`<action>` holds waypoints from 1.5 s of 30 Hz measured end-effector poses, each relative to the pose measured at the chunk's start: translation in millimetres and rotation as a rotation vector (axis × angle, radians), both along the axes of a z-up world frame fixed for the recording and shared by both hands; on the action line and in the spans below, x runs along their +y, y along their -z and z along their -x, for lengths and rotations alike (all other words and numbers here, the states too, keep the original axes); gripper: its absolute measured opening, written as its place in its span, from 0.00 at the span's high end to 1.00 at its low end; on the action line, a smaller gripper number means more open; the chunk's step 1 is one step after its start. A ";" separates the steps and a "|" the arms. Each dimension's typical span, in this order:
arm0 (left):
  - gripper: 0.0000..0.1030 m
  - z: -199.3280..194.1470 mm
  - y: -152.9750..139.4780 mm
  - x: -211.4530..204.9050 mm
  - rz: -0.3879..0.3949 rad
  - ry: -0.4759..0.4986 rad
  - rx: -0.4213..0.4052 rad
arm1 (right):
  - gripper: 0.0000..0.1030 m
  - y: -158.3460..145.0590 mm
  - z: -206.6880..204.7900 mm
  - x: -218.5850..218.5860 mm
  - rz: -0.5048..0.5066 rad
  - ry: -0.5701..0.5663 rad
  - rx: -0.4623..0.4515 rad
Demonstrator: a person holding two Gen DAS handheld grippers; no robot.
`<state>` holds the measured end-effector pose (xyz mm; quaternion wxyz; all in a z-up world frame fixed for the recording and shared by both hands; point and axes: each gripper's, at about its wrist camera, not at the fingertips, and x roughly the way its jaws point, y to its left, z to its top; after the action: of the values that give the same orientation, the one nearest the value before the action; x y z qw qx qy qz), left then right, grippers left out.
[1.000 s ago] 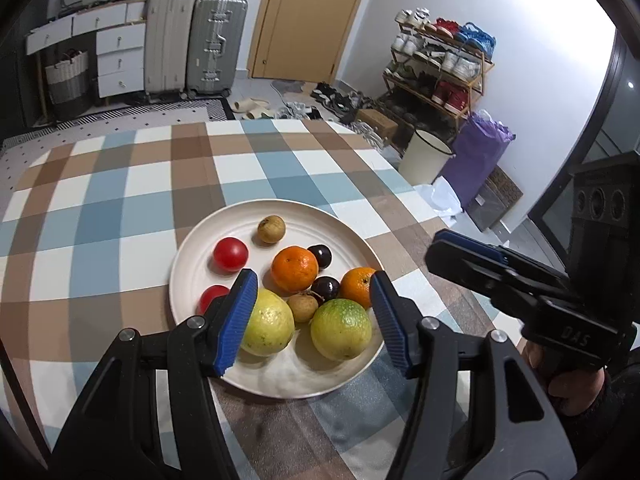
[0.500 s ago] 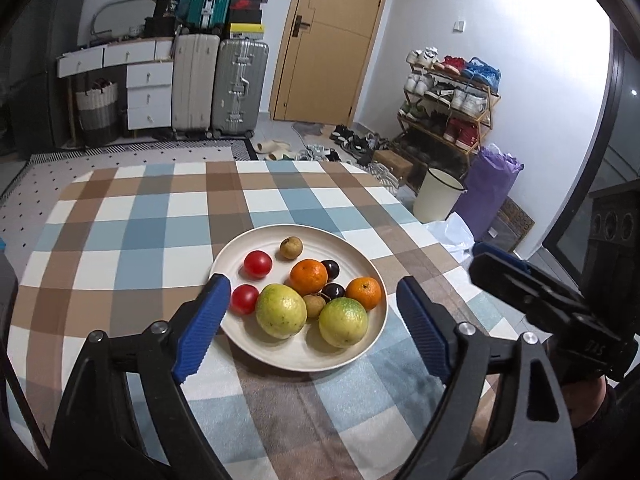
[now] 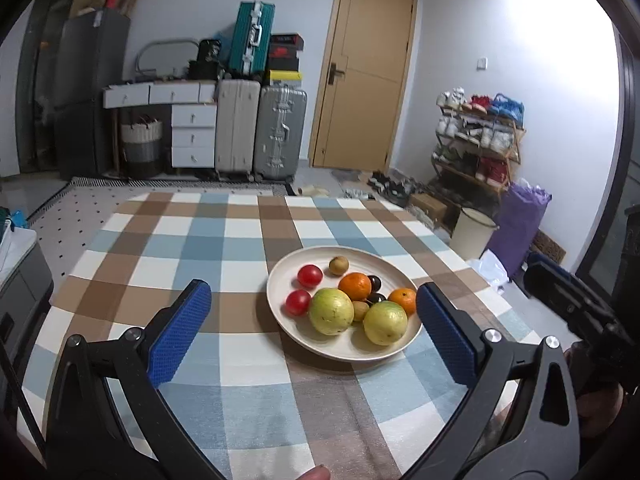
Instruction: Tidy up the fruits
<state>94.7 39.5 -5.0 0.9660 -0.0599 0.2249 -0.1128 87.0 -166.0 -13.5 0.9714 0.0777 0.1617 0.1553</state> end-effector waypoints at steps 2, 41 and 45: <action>0.01 8.9 0.9 0.6 -0.011 -0.011 -0.034 | 0.01 3.9 4.2 2.3 0.018 0.008 -0.017; 0.01 22.6 47.5 -5.8 -0.149 -0.143 -0.137 | 0.00 40.6 -0.2 29.5 0.211 0.062 -0.009; 0.01 22.6 47.3 -5.2 -0.147 -0.143 -0.136 | 0.00 40.7 -0.2 29.7 0.212 0.062 -0.009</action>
<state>72.1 34.4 -52.3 0.9864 0.0031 0.1617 -0.0306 87.2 -136.2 -54.2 0.9792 -0.0212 0.1706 0.1076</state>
